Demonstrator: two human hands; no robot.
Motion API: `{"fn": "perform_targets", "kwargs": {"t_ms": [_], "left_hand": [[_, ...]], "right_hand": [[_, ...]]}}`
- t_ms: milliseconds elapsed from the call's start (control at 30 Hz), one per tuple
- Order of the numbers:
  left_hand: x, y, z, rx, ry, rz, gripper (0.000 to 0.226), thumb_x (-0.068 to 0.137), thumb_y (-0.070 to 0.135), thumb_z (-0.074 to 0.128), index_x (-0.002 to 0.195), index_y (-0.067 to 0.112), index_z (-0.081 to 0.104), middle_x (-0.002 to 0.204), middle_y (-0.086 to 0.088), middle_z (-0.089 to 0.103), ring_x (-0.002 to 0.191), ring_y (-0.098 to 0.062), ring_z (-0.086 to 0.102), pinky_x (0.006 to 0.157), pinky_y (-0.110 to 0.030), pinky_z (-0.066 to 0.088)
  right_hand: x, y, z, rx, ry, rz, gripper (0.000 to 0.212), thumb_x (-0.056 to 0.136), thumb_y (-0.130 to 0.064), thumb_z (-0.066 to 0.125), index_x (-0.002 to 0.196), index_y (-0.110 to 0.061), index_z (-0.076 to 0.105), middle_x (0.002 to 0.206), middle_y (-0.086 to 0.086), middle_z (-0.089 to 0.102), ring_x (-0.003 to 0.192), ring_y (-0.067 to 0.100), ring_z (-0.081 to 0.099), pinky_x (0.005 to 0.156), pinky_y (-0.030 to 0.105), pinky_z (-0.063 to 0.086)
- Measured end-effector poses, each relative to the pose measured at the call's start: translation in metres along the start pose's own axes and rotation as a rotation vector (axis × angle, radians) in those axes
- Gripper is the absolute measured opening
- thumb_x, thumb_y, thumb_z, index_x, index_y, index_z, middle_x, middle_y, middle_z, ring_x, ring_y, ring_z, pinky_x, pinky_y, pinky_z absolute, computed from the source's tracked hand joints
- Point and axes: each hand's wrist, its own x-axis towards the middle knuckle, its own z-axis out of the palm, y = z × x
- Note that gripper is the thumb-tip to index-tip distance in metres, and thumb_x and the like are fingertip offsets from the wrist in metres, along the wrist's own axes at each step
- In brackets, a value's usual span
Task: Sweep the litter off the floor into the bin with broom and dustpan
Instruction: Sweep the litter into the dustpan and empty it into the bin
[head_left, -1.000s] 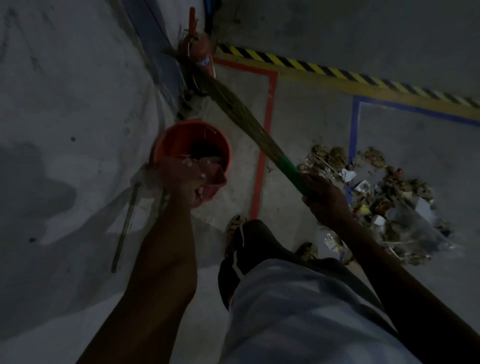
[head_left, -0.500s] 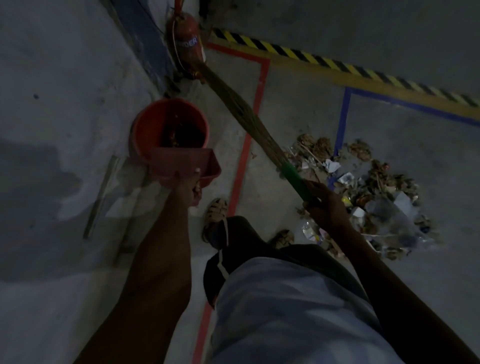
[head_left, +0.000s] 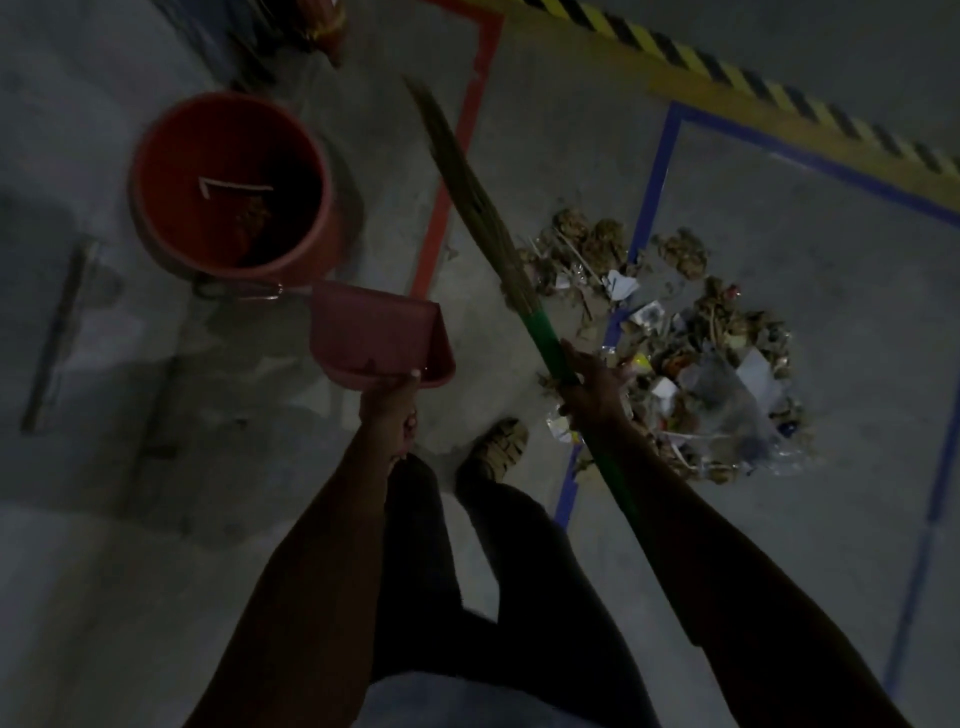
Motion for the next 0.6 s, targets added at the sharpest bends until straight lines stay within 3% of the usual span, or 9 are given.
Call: {"fn": "perform_targets", "kwargs": {"t_ms": [133, 267, 333, 433, 500, 600], "left_hand": [[0.055, -0.028, 0.020, -0.012, 0.041, -0.042, 0.052, 0.074, 0.055, 0.082, 0.073, 0.007, 0.063, 0.055, -0.012, 0.051, 0.042, -0.016, 0.043, 0.053, -0.031, 0.039], [0.123, -0.048, 0.035, -0.032, 0.044, -0.063, 0.054, 0.079, 0.047, 0.083, 0.054, 0.016, 0.046, 0.047, -0.005, 0.045, 0.042, -0.015, 0.039, 0.051, -0.028, 0.034], [0.155, -0.055, 0.042, -0.012, 0.052, -0.038, 0.055, 0.081, 0.046, 0.082, 0.053, 0.017, 0.045, 0.048, -0.004, 0.044, 0.041, -0.016, 0.038, 0.051, -0.028, 0.033], [0.195, -0.060, 0.049, 0.022, 0.107, 0.001, 0.050, 0.080, 0.047, 0.083, 0.054, 0.016, 0.054, 0.045, -0.001, 0.049, 0.039, -0.016, 0.043, 0.053, -0.030, 0.040], [0.214, -0.059, 0.057, 0.068, 0.141, 0.038, 0.045, 0.083, 0.045, 0.081, 0.062, 0.011, 0.058, 0.040, 0.003, 0.050, 0.035, -0.011, 0.046, 0.047, -0.024, 0.042], [0.235, -0.064, 0.071, 0.072, 0.157, 0.059, 0.051, 0.089, 0.034, 0.077, 0.057, 0.011, 0.044, 0.031, 0.008, 0.039, 0.023, -0.004, 0.034, 0.031, -0.013, 0.027]], "right_hand": [[0.055, 0.036, 0.020, -0.019, -0.062, 0.026, 0.056, 0.093, -0.012, 0.061, 0.147, -0.018, 0.044, 0.109, 0.011, 0.063, 0.064, 0.034, 0.069, 0.052, 0.056, 0.057], [0.116, 0.072, 0.052, -0.086, -0.096, 0.015, 0.061, 0.089, -0.009, 0.071, 0.145, -0.012, 0.046, 0.112, 0.005, 0.056, 0.064, 0.031, 0.069, 0.049, 0.046, 0.057], [0.151, 0.093, 0.073, -0.085, -0.113, 0.045, 0.059, 0.089, -0.011, 0.072, 0.143, -0.012, 0.047, 0.116, 0.010, 0.058, 0.066, 0.029, 0.070, 0.051, 0.043, 0.058], [0.200, 0.117, 0.109, -0.092, -0.141, 0.072, 0.061, 0.091, -0.018, 0.070, 0.145, -0.021, 0.044, 0.107, 0.009, 0.065, 0.067, 0.025, 0.072, 0.055, 0.043, 0.061], [0.231, 0.127, 0.131, -0.151, -0.151, 0.031, 0.061, 0.094, -0.021, 0.065, 0.149, -0.026, 0.040, 0.097, 0.008, 0.067, 0.068, 0.026, 0.072, 0.058, 0.046, 0.061], [0.266, 0.133, 0.154, -0.242, -0.180, 0.010, 0.057, 0.099, -0.020, 0.053, 0.153, -0.025, 0.035, 0.096, 0.014, 0.065, 0.067, 0.028, 0.070, 0.056, 0.041, 0.061]]}}
